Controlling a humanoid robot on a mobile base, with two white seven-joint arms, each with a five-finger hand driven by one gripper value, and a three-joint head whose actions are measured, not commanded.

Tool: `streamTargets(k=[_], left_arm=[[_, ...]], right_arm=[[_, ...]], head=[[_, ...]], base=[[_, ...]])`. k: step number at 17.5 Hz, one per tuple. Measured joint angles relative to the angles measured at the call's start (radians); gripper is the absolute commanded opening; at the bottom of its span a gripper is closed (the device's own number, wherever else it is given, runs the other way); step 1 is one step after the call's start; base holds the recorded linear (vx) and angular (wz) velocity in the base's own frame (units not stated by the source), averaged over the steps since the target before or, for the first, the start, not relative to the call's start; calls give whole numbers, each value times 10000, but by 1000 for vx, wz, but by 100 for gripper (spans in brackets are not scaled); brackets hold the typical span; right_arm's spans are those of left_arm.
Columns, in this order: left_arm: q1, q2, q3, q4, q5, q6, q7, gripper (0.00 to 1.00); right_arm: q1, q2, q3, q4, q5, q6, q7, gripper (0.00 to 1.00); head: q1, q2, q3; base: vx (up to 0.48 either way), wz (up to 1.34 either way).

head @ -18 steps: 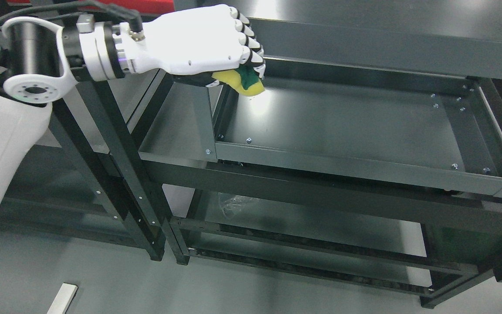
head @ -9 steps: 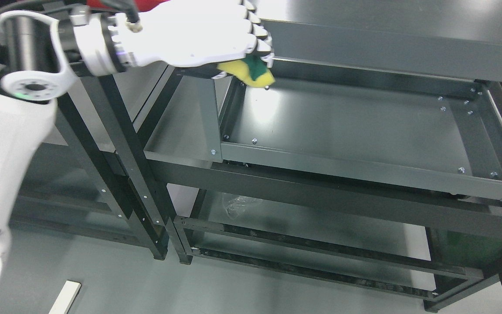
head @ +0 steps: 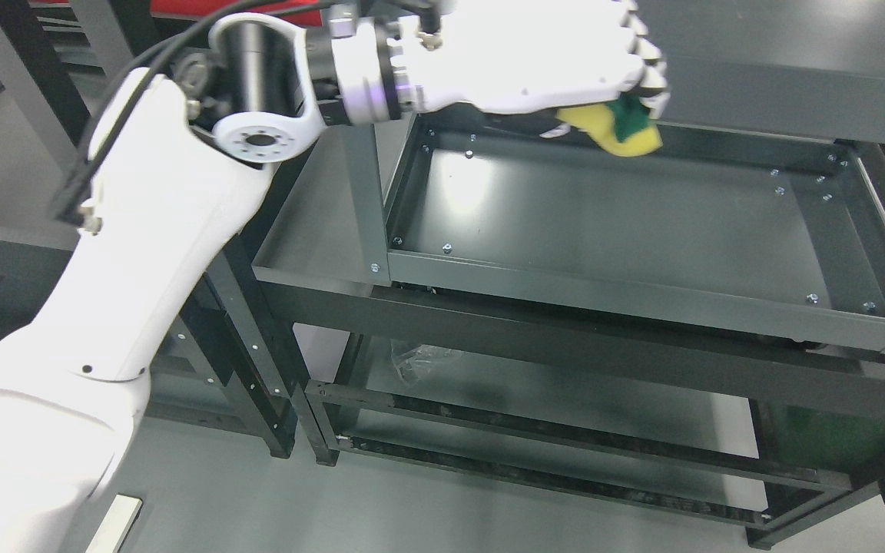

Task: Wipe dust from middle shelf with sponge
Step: 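Withdraw the left hand holding the sponge out of the shelf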

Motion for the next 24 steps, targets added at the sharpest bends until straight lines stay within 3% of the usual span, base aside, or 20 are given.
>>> streamTargets(k=[3, 8, 15, 20, 24], left_arm=[[-329, -365, -986, 320, 99, 818, 1466, 0], [-615, -773, -2690, 626, 986, 2677, 2856, 0], [-542, -1102, -4516, 820, 1898, 3061, 3177, 0], [1368, -1229, -4752, 888, 2285, 2978, 3105, 1], [4134, -1291, -3468, 922, 2496, 2886, 3010, 1]], right_arm=[[-1, 0, 0, 0, 0, 0, 0, 100], [0, 0, 0, 0, 0, 0, 0, 100], [0, 0, 0, 0, 0, 0, 0, 100], [0, 0, 0, 0, 0, 0, 0, 100], [-1, 0, 0, 0, 0, 0, 0, 100]], head=[[0, 0, 0], [0, 0, 0], [0, 0, 0], [0, 0, 0], [0, 0, 0]], base=[[0, 0], [0, 0], [0, 0], [0, 0], [0, 0]])
